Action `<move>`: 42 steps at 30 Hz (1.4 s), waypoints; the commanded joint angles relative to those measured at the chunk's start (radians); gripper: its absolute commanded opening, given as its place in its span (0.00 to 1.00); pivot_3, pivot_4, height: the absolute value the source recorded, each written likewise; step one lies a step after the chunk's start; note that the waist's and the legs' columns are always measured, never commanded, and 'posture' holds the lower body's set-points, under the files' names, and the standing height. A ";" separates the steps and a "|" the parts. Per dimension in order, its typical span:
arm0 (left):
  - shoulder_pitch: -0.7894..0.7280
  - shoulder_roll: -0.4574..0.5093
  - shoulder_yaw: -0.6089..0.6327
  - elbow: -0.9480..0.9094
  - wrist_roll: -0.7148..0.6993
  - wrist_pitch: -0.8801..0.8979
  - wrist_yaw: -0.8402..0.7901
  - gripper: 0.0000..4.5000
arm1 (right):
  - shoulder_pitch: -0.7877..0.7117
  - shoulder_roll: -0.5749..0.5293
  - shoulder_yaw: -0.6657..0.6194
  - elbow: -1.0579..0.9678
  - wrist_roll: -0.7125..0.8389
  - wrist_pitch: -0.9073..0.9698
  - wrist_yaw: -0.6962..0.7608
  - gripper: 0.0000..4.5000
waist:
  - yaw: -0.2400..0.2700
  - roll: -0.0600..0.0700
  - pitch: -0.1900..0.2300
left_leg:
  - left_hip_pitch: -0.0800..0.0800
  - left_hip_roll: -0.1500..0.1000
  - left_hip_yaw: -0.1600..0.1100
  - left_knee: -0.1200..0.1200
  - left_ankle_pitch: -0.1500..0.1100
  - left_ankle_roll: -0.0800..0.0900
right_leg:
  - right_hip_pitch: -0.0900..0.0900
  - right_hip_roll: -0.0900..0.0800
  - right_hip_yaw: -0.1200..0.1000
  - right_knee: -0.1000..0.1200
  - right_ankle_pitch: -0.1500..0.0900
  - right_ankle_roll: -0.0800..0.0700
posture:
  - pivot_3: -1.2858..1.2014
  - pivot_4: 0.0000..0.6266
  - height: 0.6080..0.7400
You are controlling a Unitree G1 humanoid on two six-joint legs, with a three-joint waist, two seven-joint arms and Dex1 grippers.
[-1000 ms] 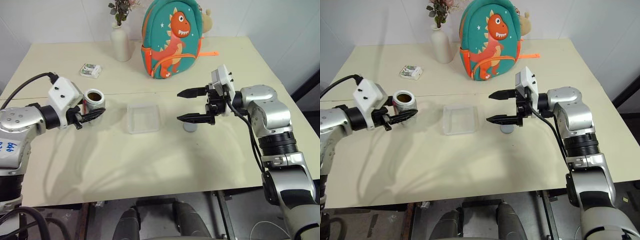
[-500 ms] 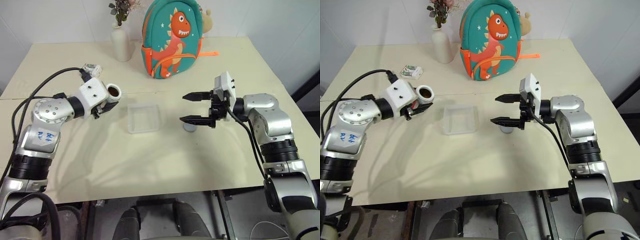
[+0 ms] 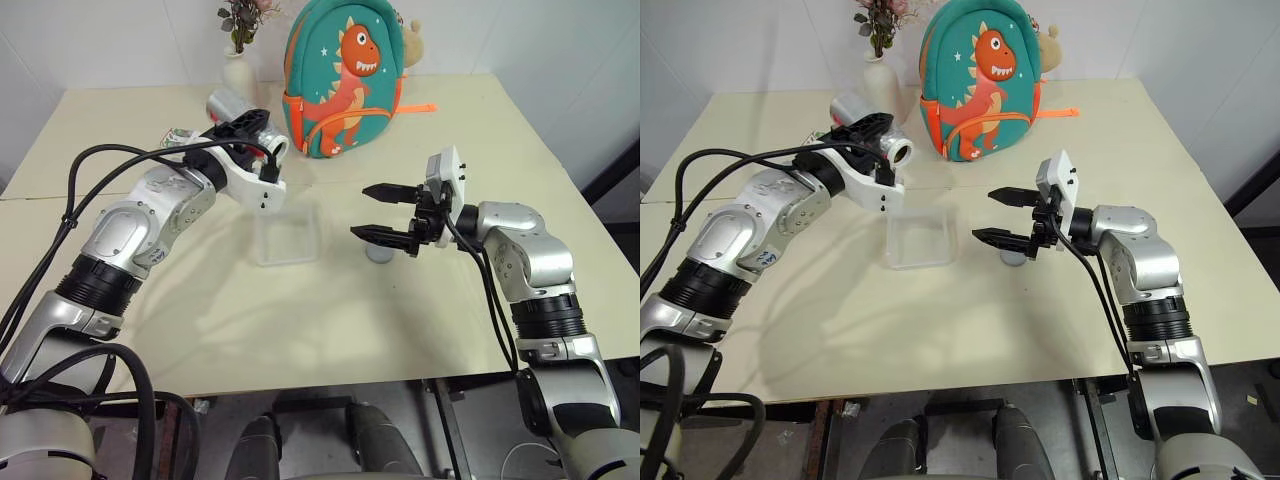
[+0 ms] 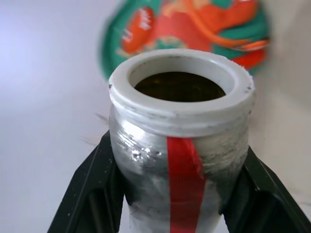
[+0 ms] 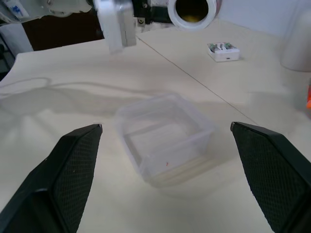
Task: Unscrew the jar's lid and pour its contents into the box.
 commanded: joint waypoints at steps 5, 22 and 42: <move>-0.059 0.027 -0.119 0.107 0.369 -0.007 0.362 0.47 | 0.009 0.042 -0.063 -0.071 0.067 0.040 -0.084 0.99 | -0.002 0.000 0.000 | 0.000 0.000 0.000 0.000 0.000 0.000 | 0.000 0.000 0.000 0.002 0.000 0.000 | 0.52 0.24 1.00; 0.000 0.024 -0.031 0.097 0.306 -0.019 0.372 0.47 | 0.038 0.103 -0.090 -0.096 0.131 0.075 -0.179 0.99 | 0.001 0.000 0.000 | 0.000 0.000 0.000 0.001 0.000 0.000 | -0.001 0.000 0.000 0.005 0.000 0.000 | 0.52 0.24 1.00; 0.214 -0.205 0.933 0.189 -1.110 0.727 -0.364 0.47 | -0.014 0.017 0.004 -0.034 0.043 0.027 -0.012 0.99 | -0.005 0.000 0.000 | 0.002 0.000 -0.002 0.003 0.001 0.000 | -0.001 0.001 -0.002 0.010 -0.001 -0.001 | 0.52 0.24 1.00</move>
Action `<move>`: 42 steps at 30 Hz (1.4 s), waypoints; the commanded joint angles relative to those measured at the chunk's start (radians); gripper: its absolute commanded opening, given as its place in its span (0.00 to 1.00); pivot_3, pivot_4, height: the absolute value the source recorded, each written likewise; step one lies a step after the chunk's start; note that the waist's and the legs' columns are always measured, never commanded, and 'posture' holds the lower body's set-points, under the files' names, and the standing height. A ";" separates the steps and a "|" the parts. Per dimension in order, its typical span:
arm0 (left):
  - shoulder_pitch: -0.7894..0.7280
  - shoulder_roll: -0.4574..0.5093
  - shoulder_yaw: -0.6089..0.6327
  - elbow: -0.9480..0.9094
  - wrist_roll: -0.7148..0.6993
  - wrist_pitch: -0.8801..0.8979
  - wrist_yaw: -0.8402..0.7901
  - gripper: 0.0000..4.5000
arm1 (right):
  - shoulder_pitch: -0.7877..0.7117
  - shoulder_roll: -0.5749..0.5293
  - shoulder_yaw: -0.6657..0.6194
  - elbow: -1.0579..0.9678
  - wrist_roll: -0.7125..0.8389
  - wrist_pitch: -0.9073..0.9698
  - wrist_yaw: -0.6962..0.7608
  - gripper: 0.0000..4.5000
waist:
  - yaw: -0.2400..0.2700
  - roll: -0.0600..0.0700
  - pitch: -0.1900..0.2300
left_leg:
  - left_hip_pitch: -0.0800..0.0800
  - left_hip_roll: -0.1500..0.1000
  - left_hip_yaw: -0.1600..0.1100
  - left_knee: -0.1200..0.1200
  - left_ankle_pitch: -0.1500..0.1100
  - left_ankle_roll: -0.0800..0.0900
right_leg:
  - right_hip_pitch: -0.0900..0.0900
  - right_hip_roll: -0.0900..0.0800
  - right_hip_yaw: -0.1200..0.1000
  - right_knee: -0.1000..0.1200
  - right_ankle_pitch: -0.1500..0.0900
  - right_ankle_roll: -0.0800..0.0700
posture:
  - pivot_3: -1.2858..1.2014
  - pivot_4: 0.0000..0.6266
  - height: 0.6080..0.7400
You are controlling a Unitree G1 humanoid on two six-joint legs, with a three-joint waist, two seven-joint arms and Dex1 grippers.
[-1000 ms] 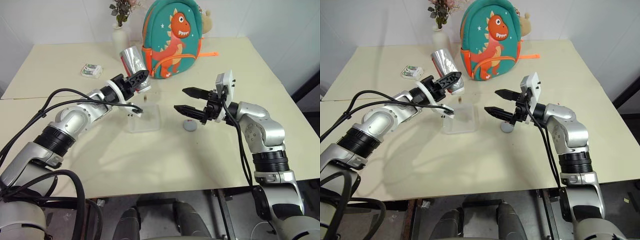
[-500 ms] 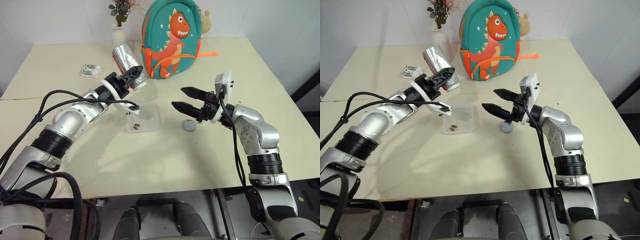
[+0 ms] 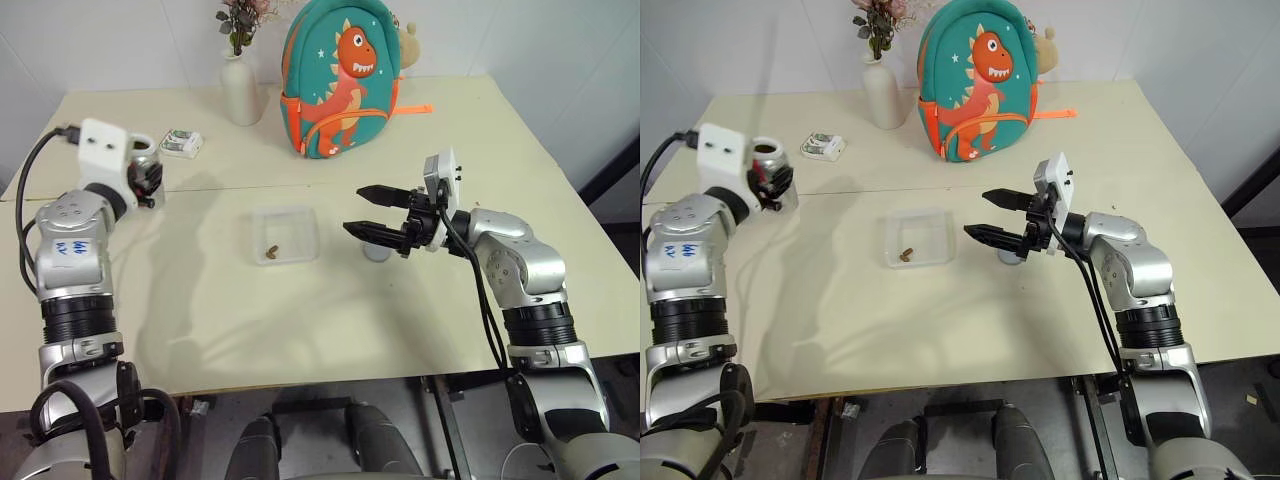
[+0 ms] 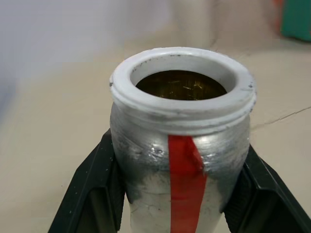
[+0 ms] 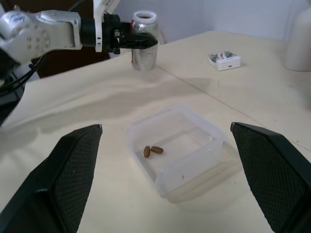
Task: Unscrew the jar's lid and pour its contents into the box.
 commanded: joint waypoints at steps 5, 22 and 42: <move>0.047 0.010 0.056 0.249 -0.079 -0.286 0.027 0.47 | -0.045 -0.015 -0.003 0.005 -0.016 -0.034 0.033 0.99 | 0.002 0.000 0.000 | 0.000 0.000 0.000 0.000 0.000 0.000 | 0.000 0.000 0.000 -0.001 0.000 0.000 | 0.52 0.24 1.00; 0.256 0.016 0.105 0.127 -0.246 -0.349 0.028 0.99 | -0.031 -0.018 0.005 -0.008 -0.013 -0.029 0.056 1.00 | 0.002 -0.001 -0.001 | 0.000 0.000 0.000 -0.001 0.000 -0.001 | 0.000 0.000 0.000 -0.001 0.000 -0.001 | 0.52 0.24 1.00; 0.849 0.246 0.171 -0.665 -0.392 -0.484 -0.502 0.99 | 0.061 -0.163 -0.008 -0.064 -0.023 -0.122 0.207 1.00 | 0.008 -0.001 0.000 | 0.001 0.001 0.006 -0.003 0.000 -0.001 | 0.004 -0.002 0.003 -0.018 -0.008 -0.020 | 0.52 0.24 1.00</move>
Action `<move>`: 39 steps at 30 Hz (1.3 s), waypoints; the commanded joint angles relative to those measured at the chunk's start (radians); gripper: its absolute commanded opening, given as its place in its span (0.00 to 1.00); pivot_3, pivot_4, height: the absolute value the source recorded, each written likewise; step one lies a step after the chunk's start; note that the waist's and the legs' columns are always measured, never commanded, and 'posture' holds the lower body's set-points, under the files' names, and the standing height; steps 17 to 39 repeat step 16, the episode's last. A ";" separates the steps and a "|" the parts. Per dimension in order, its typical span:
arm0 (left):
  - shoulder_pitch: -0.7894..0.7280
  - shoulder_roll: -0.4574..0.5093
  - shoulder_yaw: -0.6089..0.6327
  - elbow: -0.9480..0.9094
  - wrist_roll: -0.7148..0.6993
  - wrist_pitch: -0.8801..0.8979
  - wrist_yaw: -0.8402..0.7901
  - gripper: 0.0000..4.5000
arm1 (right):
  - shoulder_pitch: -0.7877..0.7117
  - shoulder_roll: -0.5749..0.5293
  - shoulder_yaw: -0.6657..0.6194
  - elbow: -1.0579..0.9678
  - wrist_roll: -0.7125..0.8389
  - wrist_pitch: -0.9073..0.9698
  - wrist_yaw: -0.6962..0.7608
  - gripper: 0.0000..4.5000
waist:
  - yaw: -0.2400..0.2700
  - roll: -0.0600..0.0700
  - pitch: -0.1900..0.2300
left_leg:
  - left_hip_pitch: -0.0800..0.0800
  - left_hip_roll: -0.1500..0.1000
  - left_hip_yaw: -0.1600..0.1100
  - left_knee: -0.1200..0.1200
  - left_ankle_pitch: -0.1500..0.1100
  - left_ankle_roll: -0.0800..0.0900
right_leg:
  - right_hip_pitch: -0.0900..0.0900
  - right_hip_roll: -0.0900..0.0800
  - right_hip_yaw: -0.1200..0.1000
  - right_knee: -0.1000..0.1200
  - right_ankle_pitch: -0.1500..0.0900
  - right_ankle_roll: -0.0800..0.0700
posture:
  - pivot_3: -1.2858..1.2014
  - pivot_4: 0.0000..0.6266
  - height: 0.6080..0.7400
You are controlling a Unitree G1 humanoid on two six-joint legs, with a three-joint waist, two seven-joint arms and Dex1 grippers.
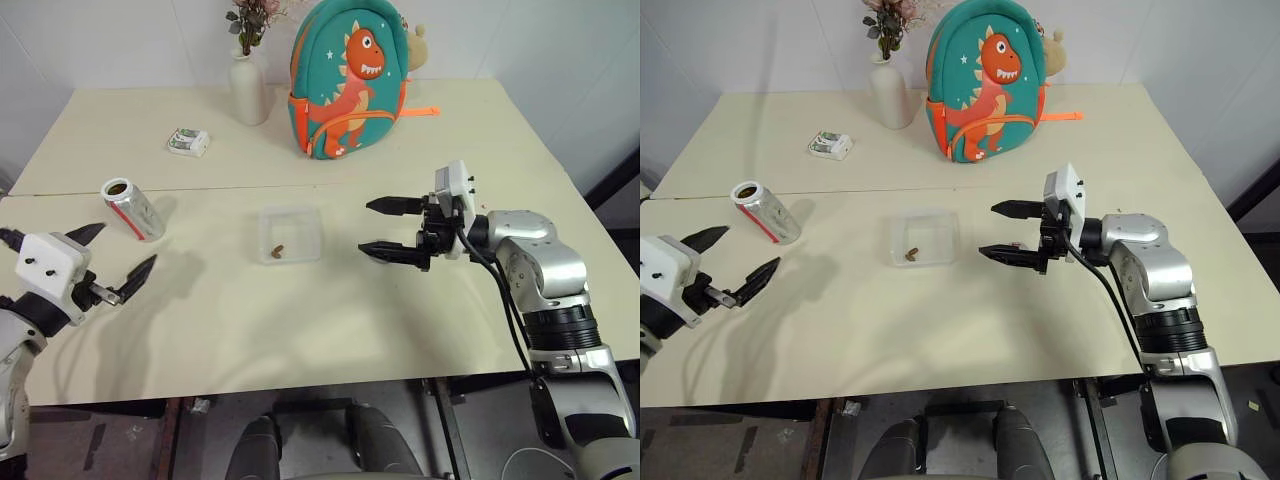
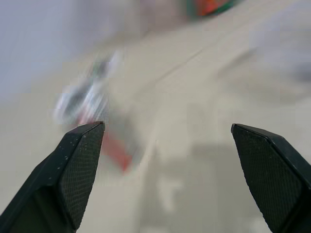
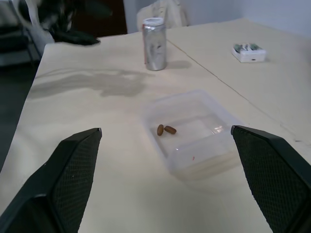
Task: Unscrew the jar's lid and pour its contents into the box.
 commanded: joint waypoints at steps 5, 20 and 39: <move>-0.063 0.097 -0.074 0.072 -0.072 -0.051 -0.225 0.99 | 0.031 -0.072 -0.031 -0.054 0.009 -0.072 0.080 1.00 | -0.009 0.000 0.000 | -0.001 0.000 0.004 -0.001 -0.001 0.002 | -0.001 -0.001 0.003 -0.004 0.001 0.001 | 0.52 0.24 1.00; -0.115 0.080 -0.155 0.076 -0.092 -0.005 -0.260 0.99 | 0.075 -0.073 -0.063 -0.115 0.047 -0.019 0.012 1.00 | -0.012 0.000 0.000 | -0.001 0.002 0.004 -0.002 -0.004 0.006 | -0.002 0.001 0.003 -0.002 0.008 0.018 | 0.52 0.24 1.00; -0.115 0.080 -0.155 0.076 -0.092 -0.005 -0.260 0.99 | 0.075 -0.073 -0.063 -0.115 0.047 -0.019 0.012 1.00 | -0.012 0.000 0.000 | -0.001 0.002 0.004 -0.002 -0.004 0.006 | -0.002 0.001 0.003 -0.002 0.008 0.018 | 0.52 0.24 1.00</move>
